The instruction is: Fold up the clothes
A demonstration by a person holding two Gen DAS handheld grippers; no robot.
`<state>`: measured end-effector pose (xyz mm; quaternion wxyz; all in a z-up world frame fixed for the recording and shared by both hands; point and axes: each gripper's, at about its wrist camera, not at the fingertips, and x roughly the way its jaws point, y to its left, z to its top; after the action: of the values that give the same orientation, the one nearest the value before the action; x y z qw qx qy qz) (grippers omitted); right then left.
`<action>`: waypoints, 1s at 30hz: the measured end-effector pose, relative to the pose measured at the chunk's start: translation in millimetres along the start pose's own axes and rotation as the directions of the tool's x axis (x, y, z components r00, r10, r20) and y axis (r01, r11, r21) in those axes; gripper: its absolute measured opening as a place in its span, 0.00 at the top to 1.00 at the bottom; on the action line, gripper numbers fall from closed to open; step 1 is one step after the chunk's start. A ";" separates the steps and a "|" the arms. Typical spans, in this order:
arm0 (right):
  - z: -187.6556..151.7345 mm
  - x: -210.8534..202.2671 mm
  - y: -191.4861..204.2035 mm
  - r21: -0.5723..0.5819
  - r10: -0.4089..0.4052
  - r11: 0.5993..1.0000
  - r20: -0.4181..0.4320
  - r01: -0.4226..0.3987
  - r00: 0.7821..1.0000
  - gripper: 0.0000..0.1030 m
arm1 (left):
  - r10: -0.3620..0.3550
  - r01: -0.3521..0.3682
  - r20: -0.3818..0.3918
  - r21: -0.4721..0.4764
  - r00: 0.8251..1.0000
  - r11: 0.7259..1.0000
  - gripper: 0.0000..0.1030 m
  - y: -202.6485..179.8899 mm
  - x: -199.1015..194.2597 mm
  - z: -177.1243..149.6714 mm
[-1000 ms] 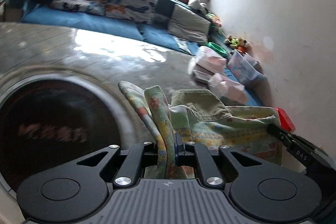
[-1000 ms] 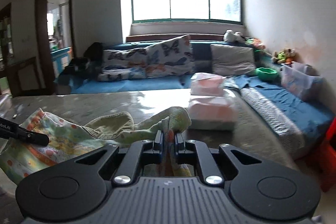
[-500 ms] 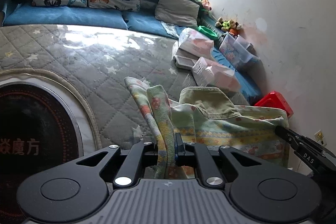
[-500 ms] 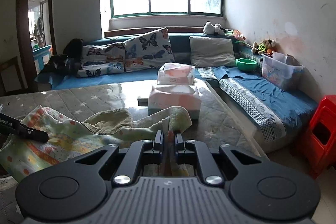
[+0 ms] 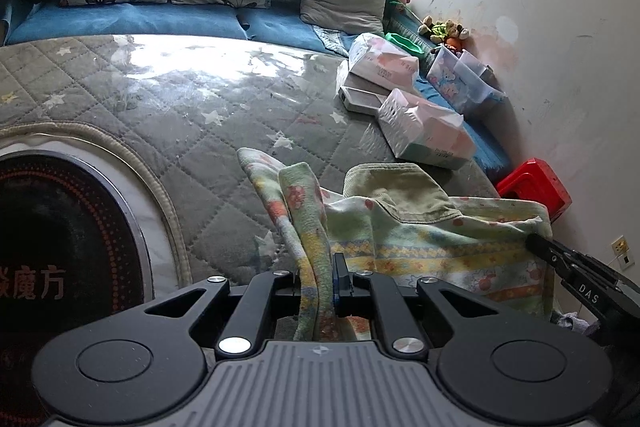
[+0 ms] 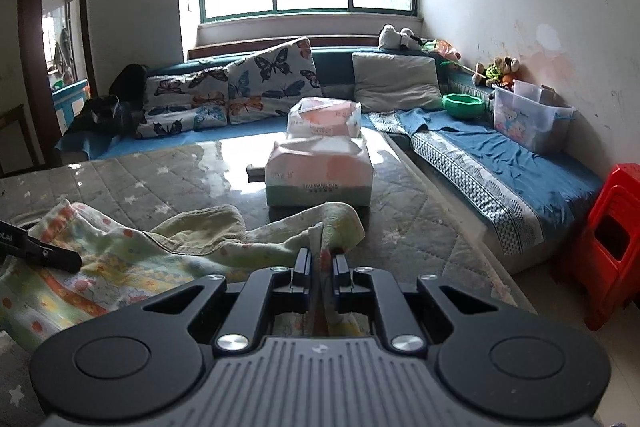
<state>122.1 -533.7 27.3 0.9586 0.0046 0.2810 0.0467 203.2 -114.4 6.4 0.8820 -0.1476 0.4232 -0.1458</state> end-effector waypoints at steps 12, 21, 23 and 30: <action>-7.0 17.5 -3.3 0.023 -0.024 0.999 -0.053 0.025 0.998 0.87 | 0.036 -0.036 -0.027 0.000 0.999 0.999 0.84 6.5 6.8 -3.0; -10.0 23.1 -11.0 0.040 -0.044 0.998 -0.072 0.047 0.996 0.82 | 0.100 -0.100 -0.022 0.001 0.995 0.995 0.55 10.6 7.1 -2.2; -9.2 22.5 -11.2 0.047 -0.034 0.998 -0.068 0.038 0.997 0.79 | 0.113 -0.114 -0.015 -0.004 0.993 0.994 0.53 13.2 5.6 -1.0; -6.6 29.6 5.3 0.053 0.054 0.997 -0.075 -0.050 0.996 0.69 | 0.126 -0.127 0.029 0.016 0.992 0.992 0.50 8.1 -1.7 6.4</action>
<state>142.9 -525.9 6.0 0.9452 0.0347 0.3182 0.0646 208.3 -105.5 8.3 0.8965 -0.1144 0.4181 -0.0913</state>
